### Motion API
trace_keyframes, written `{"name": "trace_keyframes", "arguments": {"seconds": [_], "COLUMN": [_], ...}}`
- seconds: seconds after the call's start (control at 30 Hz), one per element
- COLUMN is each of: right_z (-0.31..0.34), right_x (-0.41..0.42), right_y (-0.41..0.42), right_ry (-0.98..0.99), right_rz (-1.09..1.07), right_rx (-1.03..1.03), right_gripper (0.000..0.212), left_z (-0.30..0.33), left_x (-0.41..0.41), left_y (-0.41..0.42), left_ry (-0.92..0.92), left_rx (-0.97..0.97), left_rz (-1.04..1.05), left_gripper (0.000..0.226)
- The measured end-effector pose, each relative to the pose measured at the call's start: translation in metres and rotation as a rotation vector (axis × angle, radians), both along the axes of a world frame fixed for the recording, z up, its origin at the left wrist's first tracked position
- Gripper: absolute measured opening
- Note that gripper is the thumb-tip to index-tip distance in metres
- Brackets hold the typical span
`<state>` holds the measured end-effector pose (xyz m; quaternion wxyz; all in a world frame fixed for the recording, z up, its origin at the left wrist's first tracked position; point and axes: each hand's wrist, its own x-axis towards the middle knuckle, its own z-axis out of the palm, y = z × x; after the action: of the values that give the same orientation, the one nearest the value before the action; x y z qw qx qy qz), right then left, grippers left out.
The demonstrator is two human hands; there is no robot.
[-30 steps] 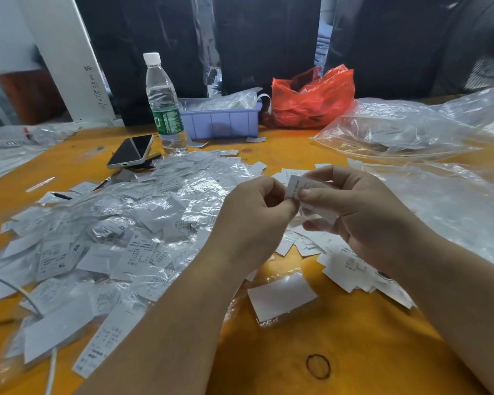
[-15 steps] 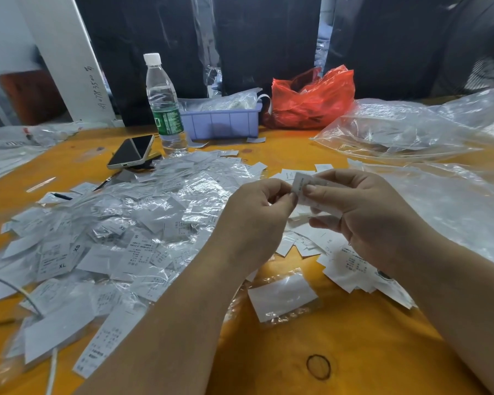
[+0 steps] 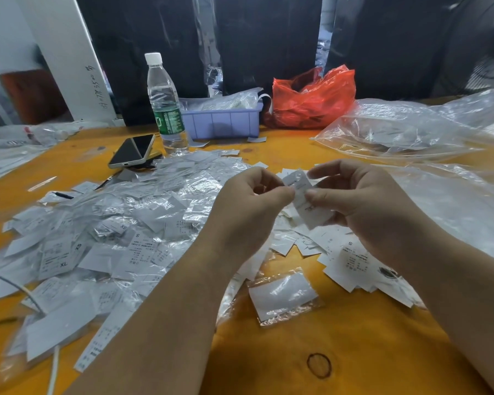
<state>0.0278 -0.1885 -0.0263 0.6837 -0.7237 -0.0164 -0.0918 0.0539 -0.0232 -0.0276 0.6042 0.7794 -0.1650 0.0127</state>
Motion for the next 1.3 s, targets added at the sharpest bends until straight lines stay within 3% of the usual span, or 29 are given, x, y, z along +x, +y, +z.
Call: {"name": "trace_keyframes", "arguments": {"seconds": [0.17,0.3,0.4,0.6,0.67,0.83,0.97,1.17,1.3], "right_z": [-0.001,-0.003,0.000,-0.002,-0.001,-0.003,-0.006,-0.001,-0.002], "right_x": [-0.002,-0.003,-0.003,-0.007,-0.007,-0.006,-0.005,-0.005,-0.006], "right_y": [0.002,0.000,-0.003,-0.007,-0.005,-0.005,-0.004,-0.001,0.004], "right_ry": [-0.052,-0.322,-0.375,0.118,0.177,0.082,-0.019,-0.367,-0.383], "right_rz": [-0.013,-0.245,-0.289,-0.046,-0.004,-0.055,-0.106,-0.249,-0.233], "right_rx": [-0.157,-0.726,-0.886,-1.159,-1.214,-1.221,-1.141,-0.830,-0.648], "right_gripper": [0.026,0.034,0.039,0.032,0.038,0.017,0.024,0.023,0.026], "left_z": [-0.002,-0.002,-0.003,-0.005,-0.005,-0.004,-0.007,-0.010,-0.009], "left_x": [0.000,0.004,0.006,0.009,0.008,0.000,-0.007,-0.016,-0.019], "left_y": [-0.002,0.003,0.008,0.016,0.014,0.004,-0.006,-0.015,-0.016], "left_ry": [-0.006,0.033,0.008,-0.168,-0.246,-0.378,-0.330,-0.214,-0.192], "left_rx": [0.034,0.149,0.357,0.594,0.604,0.550,0.519,0.494,0.461], "left_rz": [0.031,0.172,0.305,0.518,0.530,0.414,0.196,-0.071,-0.136], "left_gripper": [0.014,0.016,0.023,0.047,0.048,0.039,0.026,0.025,0.032]}}
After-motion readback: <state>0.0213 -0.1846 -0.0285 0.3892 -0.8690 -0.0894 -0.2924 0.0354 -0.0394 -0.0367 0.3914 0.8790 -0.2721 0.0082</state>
